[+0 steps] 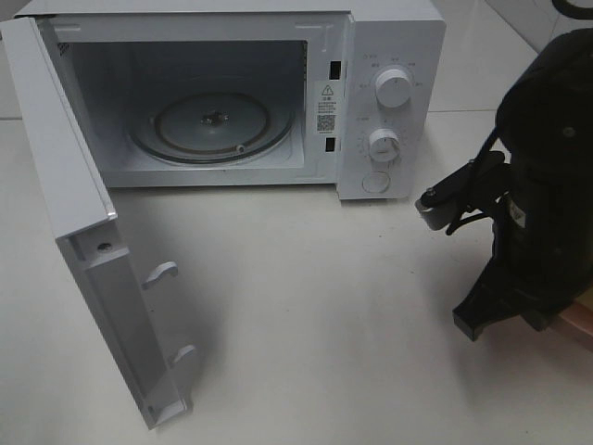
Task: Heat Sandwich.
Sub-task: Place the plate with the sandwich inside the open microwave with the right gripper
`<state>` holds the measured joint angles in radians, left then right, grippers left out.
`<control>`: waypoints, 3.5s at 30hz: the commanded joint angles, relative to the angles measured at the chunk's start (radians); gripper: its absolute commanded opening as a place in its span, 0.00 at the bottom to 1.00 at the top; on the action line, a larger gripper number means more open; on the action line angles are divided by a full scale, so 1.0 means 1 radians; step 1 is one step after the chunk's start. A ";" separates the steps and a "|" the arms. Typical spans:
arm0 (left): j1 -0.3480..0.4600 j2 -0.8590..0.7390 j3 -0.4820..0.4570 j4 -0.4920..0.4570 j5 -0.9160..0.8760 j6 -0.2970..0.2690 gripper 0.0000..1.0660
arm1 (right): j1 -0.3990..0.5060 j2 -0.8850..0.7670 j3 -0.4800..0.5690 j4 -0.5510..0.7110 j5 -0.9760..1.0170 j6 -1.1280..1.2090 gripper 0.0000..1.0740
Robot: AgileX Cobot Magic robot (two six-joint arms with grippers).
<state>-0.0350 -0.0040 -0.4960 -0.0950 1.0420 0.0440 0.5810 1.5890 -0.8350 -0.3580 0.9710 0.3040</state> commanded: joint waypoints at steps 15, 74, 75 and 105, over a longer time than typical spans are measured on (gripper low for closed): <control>-0.006 -0.026 0.003 -0.008 -0.008 -0.005 0.86 | 0.222 -0.202 0.086 -0.015 0.090 0.000 0.00; -0.006 -0.026 0.003 -0.008 -0.008 -0.005 0.86 | 0.456 -0.227 0.089 -0.047 -0.126 -0.773 0.00; -0.006 -0.026 0.003 -0.008 -0.008 -0.005 0.86 | 0.456 -0.227 0.089 -0.047 -0.138 -0.793 0.00; -0.006 -0.026 0.003 -0.008 -0.008 -0.005 0.86 | 0.320 -0.227 0.089 0.062 -0.309 -1.284 0.00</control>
<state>-0.0350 -0.0040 -0.4960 -0.0950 1.0420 0.0440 0.9100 1.3670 -0.7430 -0.2980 0.6950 -0.9390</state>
